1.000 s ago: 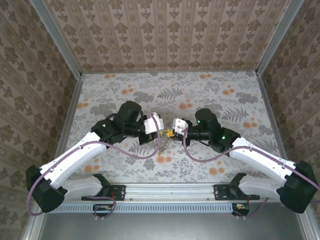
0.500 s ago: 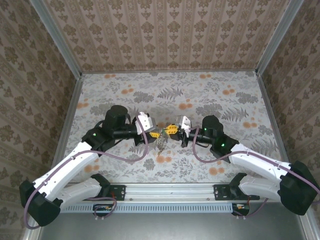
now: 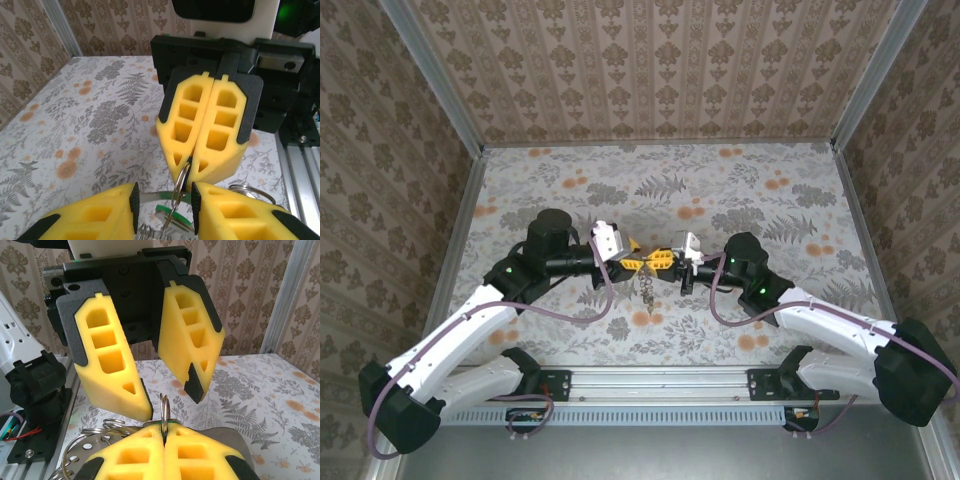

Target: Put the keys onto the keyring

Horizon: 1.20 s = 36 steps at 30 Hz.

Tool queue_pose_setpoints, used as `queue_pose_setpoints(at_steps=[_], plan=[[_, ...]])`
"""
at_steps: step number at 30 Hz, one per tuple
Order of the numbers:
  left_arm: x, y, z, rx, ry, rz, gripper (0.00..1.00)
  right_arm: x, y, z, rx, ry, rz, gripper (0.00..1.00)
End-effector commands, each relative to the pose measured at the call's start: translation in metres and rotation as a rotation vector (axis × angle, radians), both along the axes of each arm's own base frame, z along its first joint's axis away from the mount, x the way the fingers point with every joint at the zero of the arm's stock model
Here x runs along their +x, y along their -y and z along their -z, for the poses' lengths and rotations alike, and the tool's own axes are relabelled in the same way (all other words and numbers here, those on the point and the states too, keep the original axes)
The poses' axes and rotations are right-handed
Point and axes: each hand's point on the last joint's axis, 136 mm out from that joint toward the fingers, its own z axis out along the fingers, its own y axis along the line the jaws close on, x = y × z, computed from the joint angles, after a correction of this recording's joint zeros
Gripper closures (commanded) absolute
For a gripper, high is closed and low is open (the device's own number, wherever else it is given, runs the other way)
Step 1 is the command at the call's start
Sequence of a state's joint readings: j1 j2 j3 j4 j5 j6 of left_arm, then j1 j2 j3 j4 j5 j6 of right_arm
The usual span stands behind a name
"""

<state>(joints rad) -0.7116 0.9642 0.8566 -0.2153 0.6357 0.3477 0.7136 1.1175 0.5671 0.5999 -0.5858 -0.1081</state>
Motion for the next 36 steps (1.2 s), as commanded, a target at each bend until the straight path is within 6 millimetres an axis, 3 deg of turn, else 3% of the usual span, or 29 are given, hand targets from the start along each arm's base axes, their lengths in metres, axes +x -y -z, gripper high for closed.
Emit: queue_pose_setpoints(at_steps=[1, 15, 16, 19, 23, 25, 28, 36], plan=[[-0.004, 0.001, 0.000, -0.013, -0.008, 0.035, 0.71, -0.008, -0.004, -0.018, 0.047, 0.060, -0.045, 1.00], [-0.005, -0.001, 0.016, 0.045, -0.036, 0.033, 0.74, -0.010, -0.007, -0.024, 0.050, 0.089, -0.066, 1.00], [-0.006, -0.002, 0.016, 0.046, -0.036, 0.039, 0.76, -0.009, -0.007, -0.024, 0.048, 0.088, -0.065, 1.00], [-0.012, -0.001, 0.012, 0.040, -0.035, 0.081, 0.98, -0.010, -0.007, -0.021, 0.037, 0.079, -0.069, 1.00], [-0.017, 0.000, 0.011, 0.046, -0.029, 0.107, 1.00, -0.009, -0.004, -0.015, -0.004, 0.085, -0.053, 1.00], [-0.015, -0.001, 0.012, 0.055, -0.024, 0.099, 1.00, -0.010, -0.002, -0.009, -0.062, 0.092, -0.048, 0.92], [-0.011, -0.003, 0.012, 0.077, -0.013, 0.076, 1.00, -0.004, 0.005, 0.007, -0.186, 0.080, -0.009, 0.71], [-0.008, -0.004, 0.030, 0.214, -0.021, 0.076, 1.00, -0.004, 0.005, 0.018, -0.301, 0.055, -0.034, 0.65]])
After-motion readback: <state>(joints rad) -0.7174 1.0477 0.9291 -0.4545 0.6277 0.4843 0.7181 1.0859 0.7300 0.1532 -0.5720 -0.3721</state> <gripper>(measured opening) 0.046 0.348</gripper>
